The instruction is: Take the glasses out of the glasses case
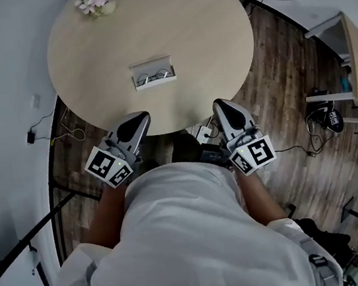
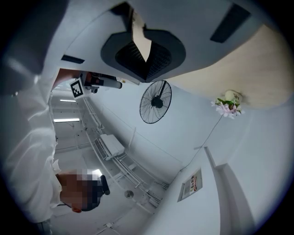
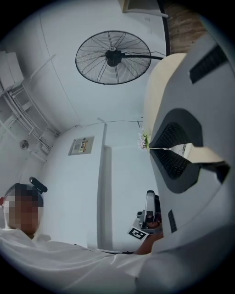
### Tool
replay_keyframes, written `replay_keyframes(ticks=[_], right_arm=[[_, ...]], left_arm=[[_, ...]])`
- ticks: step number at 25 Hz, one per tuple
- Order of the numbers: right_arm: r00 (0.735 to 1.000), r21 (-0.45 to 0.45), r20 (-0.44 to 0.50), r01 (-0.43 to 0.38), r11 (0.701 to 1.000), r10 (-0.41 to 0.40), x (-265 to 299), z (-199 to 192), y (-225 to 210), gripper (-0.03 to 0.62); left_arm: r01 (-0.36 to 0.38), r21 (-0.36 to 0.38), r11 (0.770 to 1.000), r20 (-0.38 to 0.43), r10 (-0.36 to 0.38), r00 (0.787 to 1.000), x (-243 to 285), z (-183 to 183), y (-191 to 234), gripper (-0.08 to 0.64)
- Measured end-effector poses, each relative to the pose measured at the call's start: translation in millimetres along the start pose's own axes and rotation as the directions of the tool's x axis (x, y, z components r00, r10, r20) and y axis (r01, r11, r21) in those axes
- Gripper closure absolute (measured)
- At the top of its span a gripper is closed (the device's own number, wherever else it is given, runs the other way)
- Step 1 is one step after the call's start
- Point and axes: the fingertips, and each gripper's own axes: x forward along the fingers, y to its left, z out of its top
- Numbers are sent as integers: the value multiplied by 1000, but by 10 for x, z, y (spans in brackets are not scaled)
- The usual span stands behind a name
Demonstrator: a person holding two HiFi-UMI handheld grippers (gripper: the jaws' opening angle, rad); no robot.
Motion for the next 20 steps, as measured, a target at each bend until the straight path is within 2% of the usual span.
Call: replay_keyframes(ticks=[4,7,11,13,15,18,20], right_arm=[[993,-57,-28,-119,991,117,390,159,-339,566],[977,-108,-66,-207,972,201,759,214,-545,566],[933,-152,-133,-353,923,335,1260,183,-605,566],[890,-153,-187,-444,883,415,1507,78,-530,565],[826,-129,-257,-543,829,501,1709,-79,-419,565],[718,-86,-354,-662,744,598,1957,-324,-255,533],[665,-73,-407,-708,703,627,2091,-478,-157,501]], left_arm=[[-75,-20,997,26,75,997,257,176,198,548],[-175,-12,984,24,176,984,368,222,416,549],[-300,-33,953,30,301,953,381,183,696,548],[-348,-63,935,27,350,936,328,116,811,548],[-409,-102,907,24,413,910,235,18,907,548],[-542,-95,835,-10,544,839,63,-168,1056,548],[-609,-69,790,-20,610,792,-45,-253,1128,548]])
